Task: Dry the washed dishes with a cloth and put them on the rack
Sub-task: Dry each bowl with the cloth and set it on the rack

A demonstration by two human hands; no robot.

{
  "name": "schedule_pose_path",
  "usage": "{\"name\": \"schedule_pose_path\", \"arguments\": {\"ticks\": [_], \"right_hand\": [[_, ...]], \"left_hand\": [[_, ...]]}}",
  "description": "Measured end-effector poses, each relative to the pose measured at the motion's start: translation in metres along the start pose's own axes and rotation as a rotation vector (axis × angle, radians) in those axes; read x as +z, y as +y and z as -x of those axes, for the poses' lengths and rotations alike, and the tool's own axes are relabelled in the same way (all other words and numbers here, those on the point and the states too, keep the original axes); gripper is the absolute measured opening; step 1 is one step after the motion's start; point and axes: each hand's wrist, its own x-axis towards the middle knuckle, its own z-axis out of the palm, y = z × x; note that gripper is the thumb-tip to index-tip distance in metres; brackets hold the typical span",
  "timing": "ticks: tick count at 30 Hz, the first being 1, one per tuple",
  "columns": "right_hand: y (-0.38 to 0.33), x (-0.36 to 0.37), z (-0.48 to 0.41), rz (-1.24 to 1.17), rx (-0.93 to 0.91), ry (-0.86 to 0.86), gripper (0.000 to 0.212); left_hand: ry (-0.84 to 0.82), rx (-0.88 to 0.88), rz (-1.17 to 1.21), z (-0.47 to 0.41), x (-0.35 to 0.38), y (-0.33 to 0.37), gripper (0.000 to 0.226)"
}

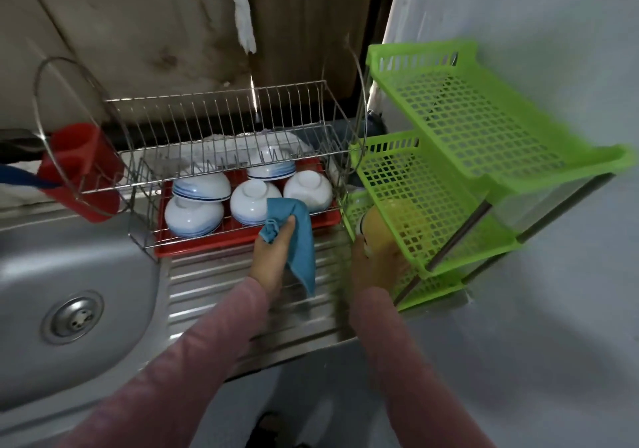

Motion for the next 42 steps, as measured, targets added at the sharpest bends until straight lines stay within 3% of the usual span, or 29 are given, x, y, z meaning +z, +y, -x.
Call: {"name": "schedule_pose_path", "arguments": {"ticks": [3, 5, 8, 10, 13, 16, 20, 24, 30, 33, 38, 41, 42], "right_hand": [[0.005, 0.014, 0.017, -0.061, -0.291, 0.037, 0.064], [-0.003, 0.019, 0.022, -0.127, -0.393, -0.12, 0.049], [-0.032, 0.008, 0.041, -0.317, -0.178, -0.638, 0.032], [-0.043, 0.015, 0.048, -0.522, 0.063, -0.869, 0.04], [-0.041, 0.032, 0.056, -0.832, 0.288, -1.01, 0.045], [-0.039, 0.042, 0.066, -0.921, 0.262, -1.093, 0.036], [-0.045, 0.06, 0.091, -0.93, 0.223, -1.147, 0.051], [-0.065, 0.074, 0.114, -0.777, 0.181, -1.096, 0.006], [-0.11, 0.102, 0.167, -0.491, 0.07, -1.006, 0.011], [-0.128, 0.109, 0.188, -0.458, 0.014, -1.0, 0.01], [-0.152, 0.137, 0.232, -0.316, -0.186, -0.836, 0.01], [-0.171, 0.153, 0.271, -0.322, -0.193, -0.9, 0.018], [-0.177, 0.158, 0.283, -0.344, -0.176, -0.948, 0.022]], "left_hand": [[0.023, -0.003, 0.068, 0.008, -0.007, 0.006, 0.018], [0.049, -0.019, 0.123, 0.015, -0.012, 0.012, 0.034], [0.089, -0.061, 0.215, 0.026, -0.021, 0.023, 0.048], [0.074, -0.098, 0.272, 0.035, -0.028, 0.03, 0.049], [0.073, -0.058, 0.289, 0.044, -0.047, 0.036, 0.051], [0.121, -0.02, 0.248, 0.054, -0.074, 0.037, 0.046], [0.201, -0.014, 0.268, 0.066, -0.11, 0.035, 0.036], [0.394, -0.006, 0.293, 0.07, -0.154, 0.04, 0.027], [0.463, 0.054, 0.221, 0.076, -0.227, 0.063, 0.008], [0.49, 0.075, 0.143, 0.079, -0.26, 0.078, 0.009], [0.466, 0.291, -0.263, 0.087, -0.293, 0.093, 0.023], [0.291, 0.463, -0.59, 0.101, -0.302, 0.092, 0.031], [0.214, 0.515, -0.711, 0.104, -0.309, 0.086, 0.046]]}}
